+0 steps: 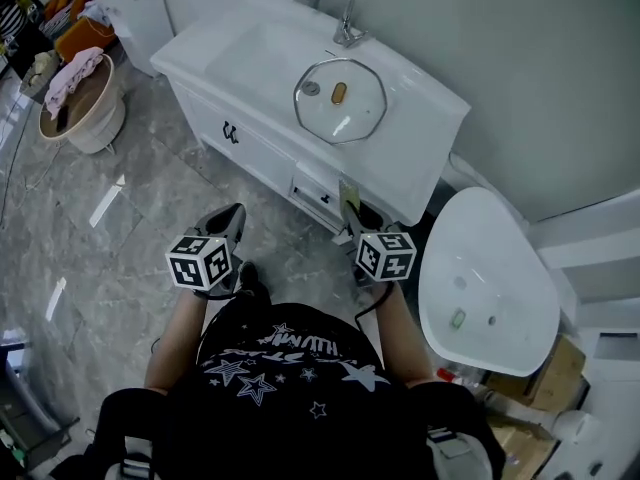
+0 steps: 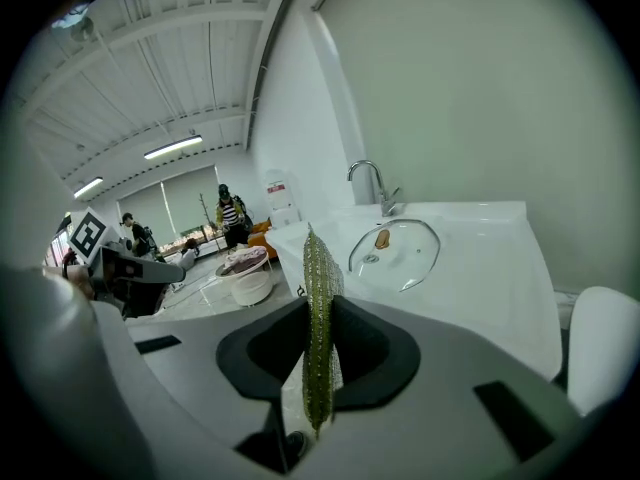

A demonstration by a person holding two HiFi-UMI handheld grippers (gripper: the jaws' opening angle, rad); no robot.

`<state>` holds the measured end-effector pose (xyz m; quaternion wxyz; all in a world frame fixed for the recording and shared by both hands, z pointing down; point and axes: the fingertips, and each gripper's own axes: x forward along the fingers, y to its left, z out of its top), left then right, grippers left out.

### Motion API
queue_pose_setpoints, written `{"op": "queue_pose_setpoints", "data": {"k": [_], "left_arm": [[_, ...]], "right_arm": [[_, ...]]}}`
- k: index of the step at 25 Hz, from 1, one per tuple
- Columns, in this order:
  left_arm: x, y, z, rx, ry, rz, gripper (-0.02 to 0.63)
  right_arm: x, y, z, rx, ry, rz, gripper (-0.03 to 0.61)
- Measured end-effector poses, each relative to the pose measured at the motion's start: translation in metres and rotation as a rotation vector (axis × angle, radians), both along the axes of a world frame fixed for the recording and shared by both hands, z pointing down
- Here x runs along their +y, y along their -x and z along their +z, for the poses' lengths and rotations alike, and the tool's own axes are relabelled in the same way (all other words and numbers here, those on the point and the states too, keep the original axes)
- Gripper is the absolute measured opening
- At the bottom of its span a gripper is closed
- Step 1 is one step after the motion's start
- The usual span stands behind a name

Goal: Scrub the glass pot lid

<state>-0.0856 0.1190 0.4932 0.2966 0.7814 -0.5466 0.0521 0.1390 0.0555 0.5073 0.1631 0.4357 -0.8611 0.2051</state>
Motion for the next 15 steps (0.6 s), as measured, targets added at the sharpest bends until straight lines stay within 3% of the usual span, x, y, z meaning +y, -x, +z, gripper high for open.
{"op": "queue_pose_setpoints", "data": {"k": [15], "left_arm": [[-0.090, 0.055, -0.004, 0.027, 0.007, 0.121, 0.009]], "right_arm": [[-0.072, 0.053, -0.011, 0.031, 0.005, 0.097, 0.067]]}}
